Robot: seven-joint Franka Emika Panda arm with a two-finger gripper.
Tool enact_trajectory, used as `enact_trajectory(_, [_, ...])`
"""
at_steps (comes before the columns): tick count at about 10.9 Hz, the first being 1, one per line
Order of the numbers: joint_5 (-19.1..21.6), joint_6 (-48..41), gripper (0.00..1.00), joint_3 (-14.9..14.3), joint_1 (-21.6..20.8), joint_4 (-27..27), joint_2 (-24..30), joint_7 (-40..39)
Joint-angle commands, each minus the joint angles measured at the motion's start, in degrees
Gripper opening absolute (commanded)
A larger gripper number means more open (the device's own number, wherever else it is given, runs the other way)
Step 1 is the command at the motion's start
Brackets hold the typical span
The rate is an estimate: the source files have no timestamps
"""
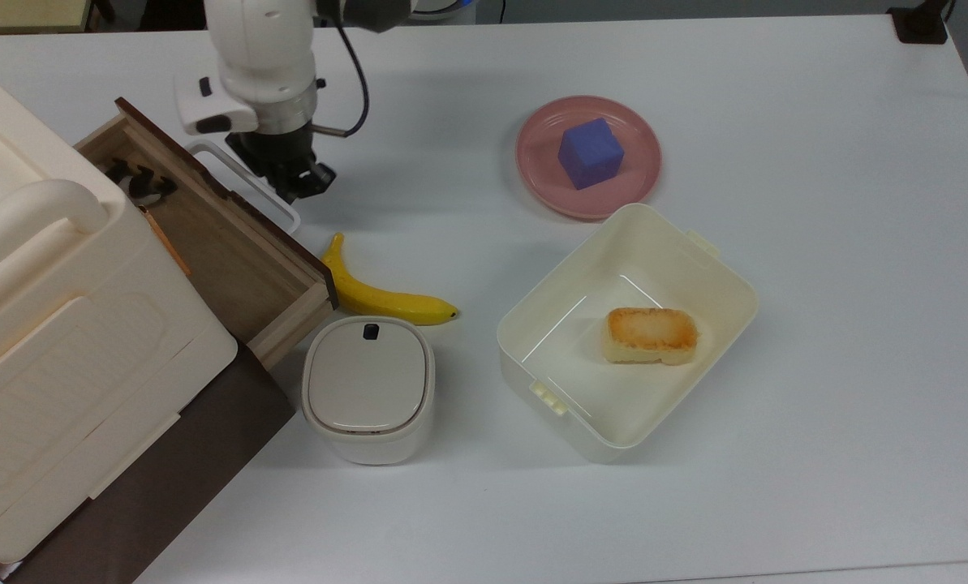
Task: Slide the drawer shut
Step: 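Move the gripper over to the open brown drawer's front panel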
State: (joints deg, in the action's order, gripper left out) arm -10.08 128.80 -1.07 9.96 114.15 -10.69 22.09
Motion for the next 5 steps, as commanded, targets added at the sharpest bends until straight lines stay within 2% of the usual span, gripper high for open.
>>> enact_trajectory(1, [-0.9, 5.8, 0.00, -0.4, 2.3, -1.6, -1.5, 5.1])
enact_trajectory(5, [-1.6, 10.7, 0.00, -0.5, 4.6, -3.1, -2.3, 8.8])
